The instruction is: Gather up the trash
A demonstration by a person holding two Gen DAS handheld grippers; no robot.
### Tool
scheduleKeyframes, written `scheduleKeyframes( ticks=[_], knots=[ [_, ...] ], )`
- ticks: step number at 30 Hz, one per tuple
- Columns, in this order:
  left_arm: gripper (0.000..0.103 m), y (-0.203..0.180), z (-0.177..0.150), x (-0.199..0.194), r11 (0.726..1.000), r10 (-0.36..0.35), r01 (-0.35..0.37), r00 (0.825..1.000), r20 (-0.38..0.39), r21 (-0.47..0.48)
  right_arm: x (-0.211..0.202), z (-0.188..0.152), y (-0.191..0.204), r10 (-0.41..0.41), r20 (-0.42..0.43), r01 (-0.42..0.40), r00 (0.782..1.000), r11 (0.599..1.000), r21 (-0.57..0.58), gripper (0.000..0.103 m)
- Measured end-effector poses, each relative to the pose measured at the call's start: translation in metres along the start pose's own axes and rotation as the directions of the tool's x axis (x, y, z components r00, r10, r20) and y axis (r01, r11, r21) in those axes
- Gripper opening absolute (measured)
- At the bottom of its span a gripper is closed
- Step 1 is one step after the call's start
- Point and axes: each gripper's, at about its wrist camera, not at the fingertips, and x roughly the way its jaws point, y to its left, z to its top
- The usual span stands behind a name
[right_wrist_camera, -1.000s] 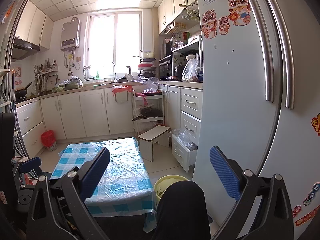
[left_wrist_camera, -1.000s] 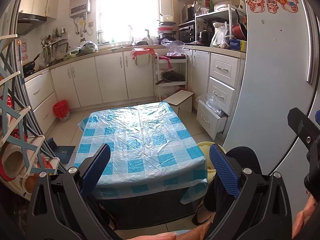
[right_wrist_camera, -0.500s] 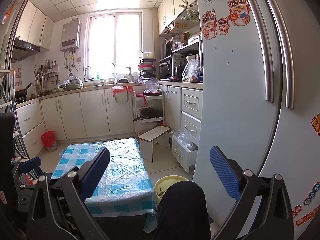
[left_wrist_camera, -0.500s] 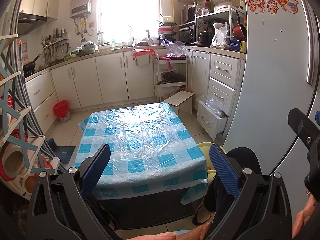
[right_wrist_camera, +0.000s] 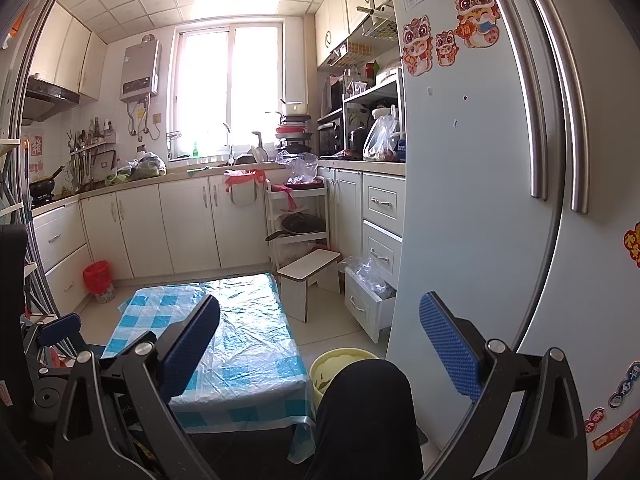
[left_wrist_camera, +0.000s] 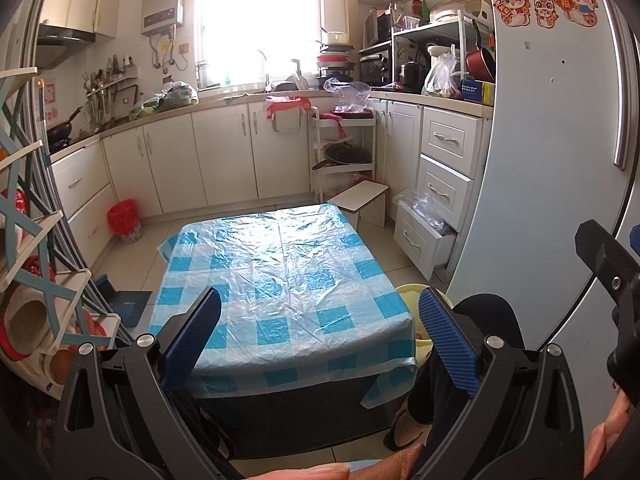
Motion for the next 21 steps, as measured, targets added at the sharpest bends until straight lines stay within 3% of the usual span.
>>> scheduleKeyframes(
  ticks=[15,21],
  knots=[
    [0.095,-0.001,-0.004,0.007,1.000,-0.007,0.007,1.000,-0.003,-0.012,0.006,-0.003,0.001,0.004,-0.009,-0.004,1.000,1.000,0.001,0.096],
    [0.095,0.012,-0.005,0.034,1.000,-0.004,0.002,0.998,-0.070,-0.031,0.030,-0.006,-0.001,-0.008,-0.052,0.008,0.999,1.000,0.007,0.096]
  ],
)
